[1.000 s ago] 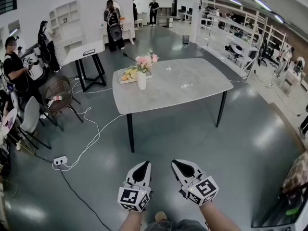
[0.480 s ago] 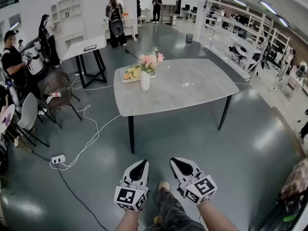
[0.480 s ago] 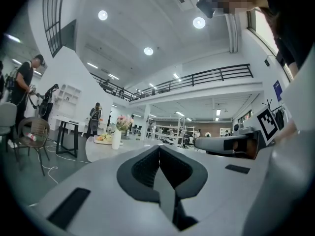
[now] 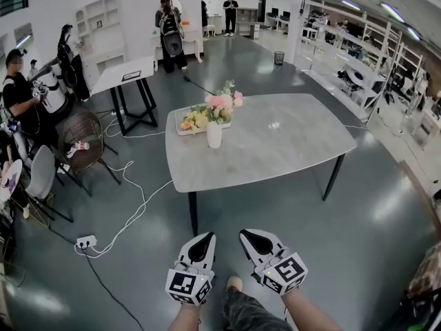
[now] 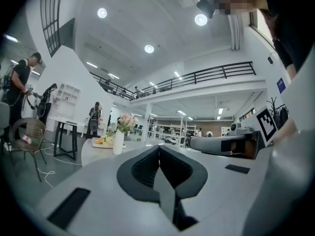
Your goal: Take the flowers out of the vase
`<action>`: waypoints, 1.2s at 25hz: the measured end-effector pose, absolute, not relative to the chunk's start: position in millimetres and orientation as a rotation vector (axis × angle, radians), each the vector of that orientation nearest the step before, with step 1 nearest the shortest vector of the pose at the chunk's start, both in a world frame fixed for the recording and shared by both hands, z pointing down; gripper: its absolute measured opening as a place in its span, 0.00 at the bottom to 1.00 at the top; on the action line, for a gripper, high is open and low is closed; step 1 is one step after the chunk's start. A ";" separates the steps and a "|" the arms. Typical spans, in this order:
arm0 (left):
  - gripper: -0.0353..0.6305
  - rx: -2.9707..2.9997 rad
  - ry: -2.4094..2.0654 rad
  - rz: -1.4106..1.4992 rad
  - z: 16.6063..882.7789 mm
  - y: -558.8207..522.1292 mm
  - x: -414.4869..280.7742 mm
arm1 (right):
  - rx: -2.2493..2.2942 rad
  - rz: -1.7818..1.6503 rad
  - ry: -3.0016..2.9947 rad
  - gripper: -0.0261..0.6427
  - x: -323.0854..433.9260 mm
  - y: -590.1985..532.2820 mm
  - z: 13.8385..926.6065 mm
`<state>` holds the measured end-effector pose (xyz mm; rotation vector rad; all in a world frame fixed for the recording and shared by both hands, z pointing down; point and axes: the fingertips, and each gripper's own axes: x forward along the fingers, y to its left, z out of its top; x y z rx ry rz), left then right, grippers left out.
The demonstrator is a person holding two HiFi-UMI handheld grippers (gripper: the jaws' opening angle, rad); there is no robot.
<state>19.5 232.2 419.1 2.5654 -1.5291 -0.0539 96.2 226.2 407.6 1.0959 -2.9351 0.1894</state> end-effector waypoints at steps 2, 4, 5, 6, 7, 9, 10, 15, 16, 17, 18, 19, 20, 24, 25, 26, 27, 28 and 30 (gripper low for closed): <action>0.07 2.566 -1.518 -0.059 419.5 212.0 19.3 | 1.082 0.191 -2.938 0.07 92.7 206.6 407.6; 0.07 2.564 -1.514 -0.063 419.1 190.8 18.6 | 1.077 0.192 -2.936 0.07 90.6 186.0 406.6; 0.07 2.566 -1.513 -0.059 418.8 181.3 18.7 | 1.078 0.195 -2.932 0.07 90.2 176.7 406.1; 0.07 2.570 -1.509 -0.050 418.5 172.7 19.2 | 1.081 0.200 -2.927 0.07 90.1 168.1 405.8; 0.07 2.576 -1.505 -0.040 418.4 164.8 20.3 | 1.083 0.203 -2.922 0.07 90.1 159.9 405.8; 0.07 2.586 -1.496 -0.027 419.3 148.7 22.2 | 1.081 0.203 -2.920 0.07 89.5 143.1 406.2; 0.07 2.589 -1.492 -0.025 420.2 140.1 22.8 | 1.077 0.200 -2.922 0.07 88.7 134.3 406.8; 0.07 2.595 -1.480 -0.030 423.7 97.8 23.3 | 1.067 0.197 -2.925 0.07 84.6 92.8 409.6; 0.07 2.596 -1.477 -0.031 423.9 90.9 24.6 | 1.067 0.198 -2.924 0.07 85.2 86.0 410.0; 0.07 2.597 -1.474 -0.032 424.7 84.7 26.6 | 1.069 0.202 -2.922 0.07 86.9 79.5 411.4; 0.07 2.597 -1.471 -0.034 426.0 78.7 28.5 | 1.073 0.205 -2.918 0.07 88.8 73.2 413.4; 0.07 2.597 -1.470 -0.037 427.6 72.7 29.4 | 1.076 0.207 -2.916 0.07 89.8 66.9 415.3; 0.07 2.597 -1.470 -0.039 429.0 66.4 28.9 | 1.078 0.206 -2.915 0.07 89.2 60.6 416.2; 0.07 2.592 -1.462 -0.038 432.1 44.4 25.1 | 1.082 0.208 -2.921 0.07 83.0 39.3 413.7; 0.07 2.591 -1.458 -0.037 434.0 40.3 25.6 | 1.084 0.211 -2.921 0.07 82.6 35.0 414.4; 0.07 2.591 -1.455 -0.034 436.4 36.4 26.2 | 1.087 0.213 -2.921 0.07 82.3 30.7 415.7; 0.07 2.592 -1.453 -0.031 438.7 32.5 26.5 | 1.090 0.214 -2.922 0.07 81.9 26.5 417.3; 0.07 2.594 -1.450 -0.029 440.6 28.7 26.8 | 1.093 0.214 -2.922 0.07 81.5 22.5 418.6; 0.07 2.597 -1.445 -0.026 443.2 20.6 26.8 | 1.099 0.217 -2.921 0.07 80.8 14.5 420.1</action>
